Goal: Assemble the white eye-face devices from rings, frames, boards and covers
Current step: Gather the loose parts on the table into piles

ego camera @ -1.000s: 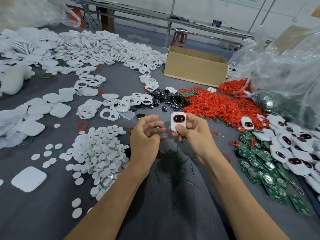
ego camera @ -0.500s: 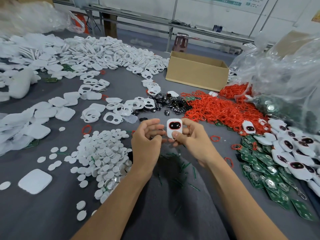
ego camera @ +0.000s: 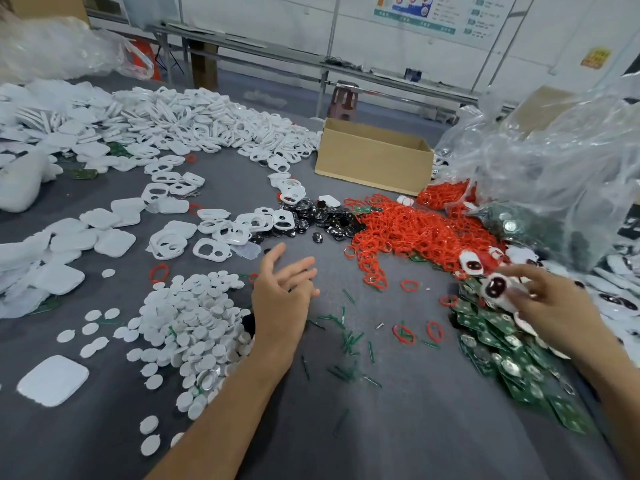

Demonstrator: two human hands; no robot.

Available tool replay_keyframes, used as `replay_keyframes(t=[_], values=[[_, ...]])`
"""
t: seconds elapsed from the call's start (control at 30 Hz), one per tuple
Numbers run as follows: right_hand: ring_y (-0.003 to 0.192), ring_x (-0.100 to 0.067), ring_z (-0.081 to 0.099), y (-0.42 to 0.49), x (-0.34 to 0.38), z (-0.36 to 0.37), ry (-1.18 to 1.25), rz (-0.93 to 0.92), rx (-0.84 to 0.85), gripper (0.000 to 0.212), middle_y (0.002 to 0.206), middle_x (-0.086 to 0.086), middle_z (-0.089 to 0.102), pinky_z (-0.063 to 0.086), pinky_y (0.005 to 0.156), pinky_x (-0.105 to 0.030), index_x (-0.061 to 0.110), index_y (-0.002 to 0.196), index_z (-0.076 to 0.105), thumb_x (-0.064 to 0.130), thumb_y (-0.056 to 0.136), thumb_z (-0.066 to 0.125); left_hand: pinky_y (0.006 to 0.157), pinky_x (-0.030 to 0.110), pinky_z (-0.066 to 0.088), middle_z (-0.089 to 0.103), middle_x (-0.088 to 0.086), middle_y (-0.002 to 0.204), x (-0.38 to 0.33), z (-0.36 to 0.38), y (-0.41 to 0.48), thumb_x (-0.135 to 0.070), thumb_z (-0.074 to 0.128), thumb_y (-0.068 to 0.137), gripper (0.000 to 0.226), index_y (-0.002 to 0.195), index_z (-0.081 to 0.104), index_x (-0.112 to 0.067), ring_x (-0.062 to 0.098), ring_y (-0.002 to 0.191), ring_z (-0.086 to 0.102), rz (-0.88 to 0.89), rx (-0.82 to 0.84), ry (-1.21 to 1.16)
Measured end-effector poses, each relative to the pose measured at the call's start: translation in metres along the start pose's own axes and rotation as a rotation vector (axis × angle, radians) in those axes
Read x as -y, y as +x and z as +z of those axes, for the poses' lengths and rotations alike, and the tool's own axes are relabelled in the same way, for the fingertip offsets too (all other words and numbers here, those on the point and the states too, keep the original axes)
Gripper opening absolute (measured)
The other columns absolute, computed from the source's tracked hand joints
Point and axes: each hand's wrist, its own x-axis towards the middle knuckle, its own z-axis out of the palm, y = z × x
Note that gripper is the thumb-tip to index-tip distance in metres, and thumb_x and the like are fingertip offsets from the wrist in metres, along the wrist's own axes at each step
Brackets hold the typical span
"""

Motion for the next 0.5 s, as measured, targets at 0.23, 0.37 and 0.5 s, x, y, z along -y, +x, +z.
replay_keyframes(t=[0.23, 0.37, 0.5], values=[[0.056, -0.031, 0.063, 0.013, -0.103, -0.046, -0.106, 0.288, -0.107, 0.013, 0.079, -0.008, 0.069, 0.045, 0.042, -0.031, 0.026, 0.096, 0.069, 0.017, 0.089, 0.064, 0.066, 0.022, 0.057, 0.075, -0.004, 0.095, 0.001, -0.001, -0.001, 0.011, 0.050, 0.087, 0.045, 0.120, 0.055, -0.019, 0.009, 0.089, 0.071, 0.024, 0.024, 0.034], [0.065, -0.026, 0.068, 0.017, -0.142, -0.045, -0.023, 0.357, -0.140, 0.013, 0.085, -0.008, 0.072, 0.054, 0.049, -0.040, 0.030, 0.083, 0.069, 0.018, 0.087, 0.067, 0.062, 0.019, 0.054, 0.076, -0.003, 0.091, 0.003, 0.000, 0.001, 0.010, 0.054, 0.086, 0.040, 0.104, 0.063, -0.024, 0.010, 0.083, 0.072, 0.034, 0.029, 0.046], [0.068, -0.026, 0.069, 0.019, -0.153, -0.040, 0.068, 0.368, -0.209, 0.010, 0.083, -0.007, 0.072, 0.055, 0.049, -0.041, 0.028, 0.083, 0.068, 0.020, 0.087, 0.067, 0.059, 0.020, 0.054, 0.076, -0.003, 0.087, 0.005, -0.001, 0.002, 0.010, 0.055, 0.084, 0.036, 0.099, 0.066, -0.021, 0.012, 0.079, 0.071, 0.058, 0.034, 0.078]])
